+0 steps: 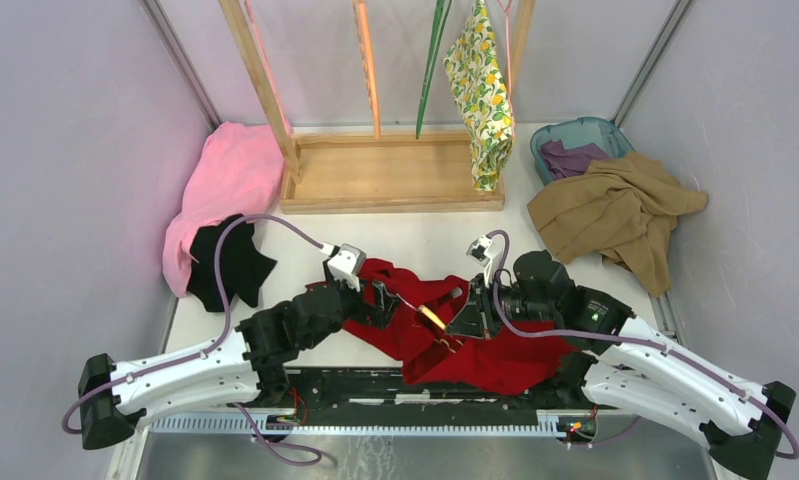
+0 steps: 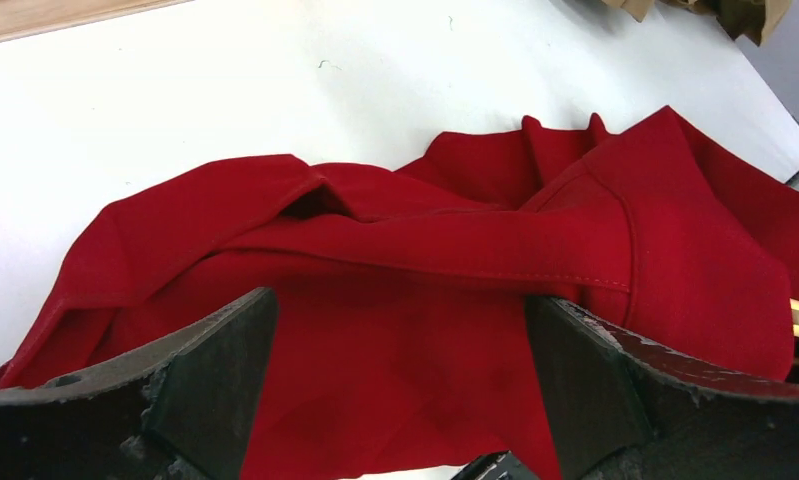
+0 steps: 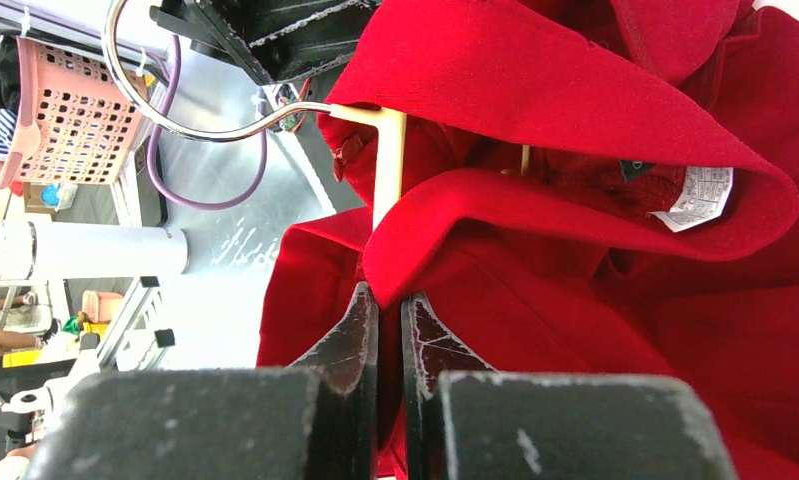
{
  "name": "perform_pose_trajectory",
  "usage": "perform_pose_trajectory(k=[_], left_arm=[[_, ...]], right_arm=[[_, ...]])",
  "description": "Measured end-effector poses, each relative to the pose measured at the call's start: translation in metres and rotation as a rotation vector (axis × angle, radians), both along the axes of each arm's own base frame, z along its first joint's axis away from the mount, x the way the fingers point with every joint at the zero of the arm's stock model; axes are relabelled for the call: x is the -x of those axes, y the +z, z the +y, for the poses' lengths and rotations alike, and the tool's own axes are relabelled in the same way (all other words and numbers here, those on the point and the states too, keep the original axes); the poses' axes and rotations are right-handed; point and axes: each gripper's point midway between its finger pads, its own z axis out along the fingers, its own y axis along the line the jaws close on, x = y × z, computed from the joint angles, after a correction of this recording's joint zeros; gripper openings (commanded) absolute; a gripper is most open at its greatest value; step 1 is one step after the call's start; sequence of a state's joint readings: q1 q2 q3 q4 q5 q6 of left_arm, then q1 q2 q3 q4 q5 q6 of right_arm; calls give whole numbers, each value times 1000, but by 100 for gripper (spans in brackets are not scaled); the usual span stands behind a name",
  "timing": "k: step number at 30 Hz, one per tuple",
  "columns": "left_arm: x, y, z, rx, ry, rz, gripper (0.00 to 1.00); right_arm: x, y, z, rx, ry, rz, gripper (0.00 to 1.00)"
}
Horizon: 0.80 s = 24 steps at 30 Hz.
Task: Place the skirt on the hanger
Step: Hang the skirt on the hanger.
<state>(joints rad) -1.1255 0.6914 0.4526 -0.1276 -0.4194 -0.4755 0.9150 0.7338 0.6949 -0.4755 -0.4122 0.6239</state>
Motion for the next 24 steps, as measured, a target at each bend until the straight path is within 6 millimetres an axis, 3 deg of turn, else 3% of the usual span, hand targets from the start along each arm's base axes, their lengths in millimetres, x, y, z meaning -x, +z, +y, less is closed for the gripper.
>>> perform_pose_trajectory(k=[10, 16, 21, 23, 24], left_arm=[[-19, -16, 9, -107, 67, -28, 99], [-35, 1, 12, -138, 92, -80, 99], [-43, 15, 1, -154, 29, -114, 99], [-45, 19, -6, -167, -16, -119, 91], [-46, 20, -9, -172, -35, -120, 80]], right_arm=[[3, 6, -1, -27, 5, 10, 1], [9, 16, -3, -65, 18, 12, 1], [15, 21, -5, -83, 35, 15, 1], [18, 21, -7, -84, 40, 17, 1], [19, 22, -8, -86, 42, 17, 1]])
